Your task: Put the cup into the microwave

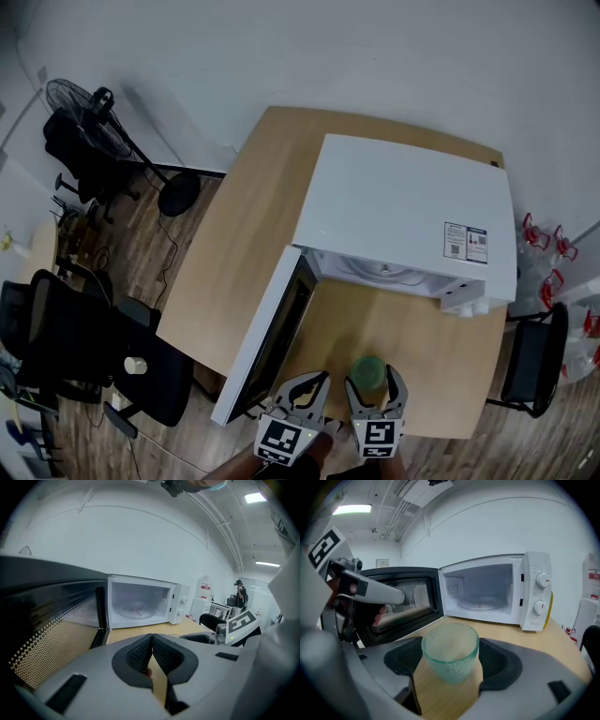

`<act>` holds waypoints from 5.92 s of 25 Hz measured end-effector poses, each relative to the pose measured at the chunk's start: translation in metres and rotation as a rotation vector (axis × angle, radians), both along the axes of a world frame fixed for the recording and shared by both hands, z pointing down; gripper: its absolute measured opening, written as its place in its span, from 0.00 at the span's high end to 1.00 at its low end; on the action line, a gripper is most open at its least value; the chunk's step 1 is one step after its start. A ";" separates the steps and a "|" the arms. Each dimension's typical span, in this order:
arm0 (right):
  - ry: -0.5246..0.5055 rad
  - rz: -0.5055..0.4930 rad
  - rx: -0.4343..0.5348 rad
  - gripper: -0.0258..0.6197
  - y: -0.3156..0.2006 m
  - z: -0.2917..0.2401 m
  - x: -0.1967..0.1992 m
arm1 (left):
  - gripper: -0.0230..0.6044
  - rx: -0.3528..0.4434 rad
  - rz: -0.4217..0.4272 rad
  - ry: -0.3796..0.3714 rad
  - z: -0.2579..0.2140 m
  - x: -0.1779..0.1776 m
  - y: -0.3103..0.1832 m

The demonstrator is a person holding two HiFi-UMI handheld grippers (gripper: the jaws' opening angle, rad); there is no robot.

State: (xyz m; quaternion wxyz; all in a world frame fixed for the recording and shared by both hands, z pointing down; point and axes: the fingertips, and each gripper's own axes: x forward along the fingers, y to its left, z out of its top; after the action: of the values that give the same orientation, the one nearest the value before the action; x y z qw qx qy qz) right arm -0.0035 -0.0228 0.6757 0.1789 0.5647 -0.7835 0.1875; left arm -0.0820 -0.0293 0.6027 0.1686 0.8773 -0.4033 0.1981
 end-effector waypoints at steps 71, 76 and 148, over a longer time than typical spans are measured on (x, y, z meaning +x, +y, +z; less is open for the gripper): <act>-0.014 0.006 0.177 0.40 -0.150 -0.106 0.055 | 0.93 0.188 -0.117 0.049 -0.085 0.031 -0.123; -0.023 -0.003 0.164 0.40 -0.170 -0.093 0.058 | 0.93 0.158 -0.128 0.033 -0.067 0.034 -0.138; -0.057 0.026 0.250 0.41 -0.183 -0.120 0.056 | 0.93 0.179 -0.148 0.033 -0.081 0.028 -0.138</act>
State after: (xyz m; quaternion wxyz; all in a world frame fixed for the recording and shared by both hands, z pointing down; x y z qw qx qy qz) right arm 0.0526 -0.2053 0.5559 0.0825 0.5873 -0.7981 0.1066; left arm -0.0535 -0.1671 0.5215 0.1103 0.8599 -0.4801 0.1338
